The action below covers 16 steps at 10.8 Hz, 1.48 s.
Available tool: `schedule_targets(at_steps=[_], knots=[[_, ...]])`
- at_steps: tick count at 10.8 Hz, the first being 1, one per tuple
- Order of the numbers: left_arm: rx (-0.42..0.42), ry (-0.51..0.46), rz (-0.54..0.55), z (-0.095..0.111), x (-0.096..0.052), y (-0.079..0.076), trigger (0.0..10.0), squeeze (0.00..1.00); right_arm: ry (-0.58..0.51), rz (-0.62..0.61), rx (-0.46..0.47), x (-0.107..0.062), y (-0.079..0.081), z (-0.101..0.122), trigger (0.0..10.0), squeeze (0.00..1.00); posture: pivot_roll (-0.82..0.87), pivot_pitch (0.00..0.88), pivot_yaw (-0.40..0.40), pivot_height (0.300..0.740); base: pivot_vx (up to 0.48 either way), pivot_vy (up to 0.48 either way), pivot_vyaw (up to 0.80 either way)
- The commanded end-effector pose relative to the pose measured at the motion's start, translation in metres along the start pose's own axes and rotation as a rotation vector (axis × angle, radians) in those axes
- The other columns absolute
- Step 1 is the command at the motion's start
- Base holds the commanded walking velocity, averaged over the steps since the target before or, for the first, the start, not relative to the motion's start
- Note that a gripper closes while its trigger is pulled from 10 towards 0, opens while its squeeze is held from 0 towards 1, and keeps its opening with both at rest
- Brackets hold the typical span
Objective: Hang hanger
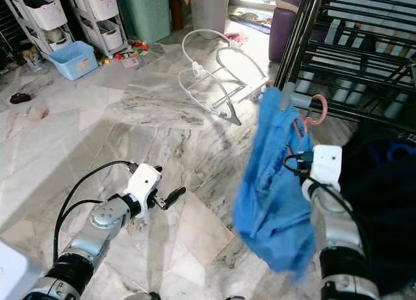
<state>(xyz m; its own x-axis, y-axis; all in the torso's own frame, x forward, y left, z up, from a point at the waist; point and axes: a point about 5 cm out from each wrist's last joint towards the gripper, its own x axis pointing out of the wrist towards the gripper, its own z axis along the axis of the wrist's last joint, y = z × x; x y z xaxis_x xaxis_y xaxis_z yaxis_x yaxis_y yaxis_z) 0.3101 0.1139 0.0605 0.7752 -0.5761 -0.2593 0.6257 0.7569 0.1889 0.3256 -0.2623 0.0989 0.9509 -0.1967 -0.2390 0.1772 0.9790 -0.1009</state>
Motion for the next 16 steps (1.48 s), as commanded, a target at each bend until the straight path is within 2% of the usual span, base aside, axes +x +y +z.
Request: schedule_targets(at_steps=[1, 2, 4, 5, 6, 7, 16], knots=[[0.008, 0.019, 0.000, -0.002, -0.001, 0.001, 10.0, 0.00, -0.012, 0.011, -0.012, 0.003, 0.000, 0.005, 10.0, 0.00, 0.05, 0.127, 0.021, 0.740, 0.000, 0.000, 0.00], [0.008, 0.021, 0.000, -0.003, -0.001, 0.000, 10.0, 0.00, -0.026, 0.012, -0.013, 0.005, -0.001, 0.010, 10.0, 1.00, 0.05, 0.127, 0.021, 0.740, 0.000, 0.000, 0.00], [0.008, 0.027, 0.004, -0.004, -0.002, 0.000, 10.0, 0.00, -0.022, 0.027, -0.013, 0.007, 0.000, 0.011, 10.0, 1.00, 0.06, 0.133, 0.020, 0.740, 0.000, 0.000, 0.00], [0.010, 0.032, 0.008, -0.005, -0.002, 0.001, 10.0, 0.00, -0.025, 0.024, -0.001, 0.009, -0.001, 0.011, 10.0, 0.96, 0.06, 0.135, 0.022, 0.740, 0.000, 0.000, 0.00], [0.013, 0.034, 0.010, -0.005, -0.002, 0.002, 10.0, 0.00, -0.029, 0.033, 0.023, 0.009, -0.002, 0.011, 0.0, 0.95, 0.07, 0.135, 0.024, 0.740, 0.000, 0.000, 0.00], [0.014, 0.035, 0.014, -0.005, -0.002, 0.002, 10.0, 0.00, -0.033, 0.040, 0.034, 0.009, -0.004, 0.011, 0.0, 0.00, 0.07, 0.135, 0.027, 0.740, 0.000, 0.000, 0.00], [0.011, 0.039, 0.018, -0.004, 0.003, -0.001, 10.0, 0.00, -0.044, 0.024, 0.072, 0.006, -0.009, 0.001, 0.0, 0.00, 0.05, 0.124, 0.040, 0.740, 0.000, 0.000, 0.00]])
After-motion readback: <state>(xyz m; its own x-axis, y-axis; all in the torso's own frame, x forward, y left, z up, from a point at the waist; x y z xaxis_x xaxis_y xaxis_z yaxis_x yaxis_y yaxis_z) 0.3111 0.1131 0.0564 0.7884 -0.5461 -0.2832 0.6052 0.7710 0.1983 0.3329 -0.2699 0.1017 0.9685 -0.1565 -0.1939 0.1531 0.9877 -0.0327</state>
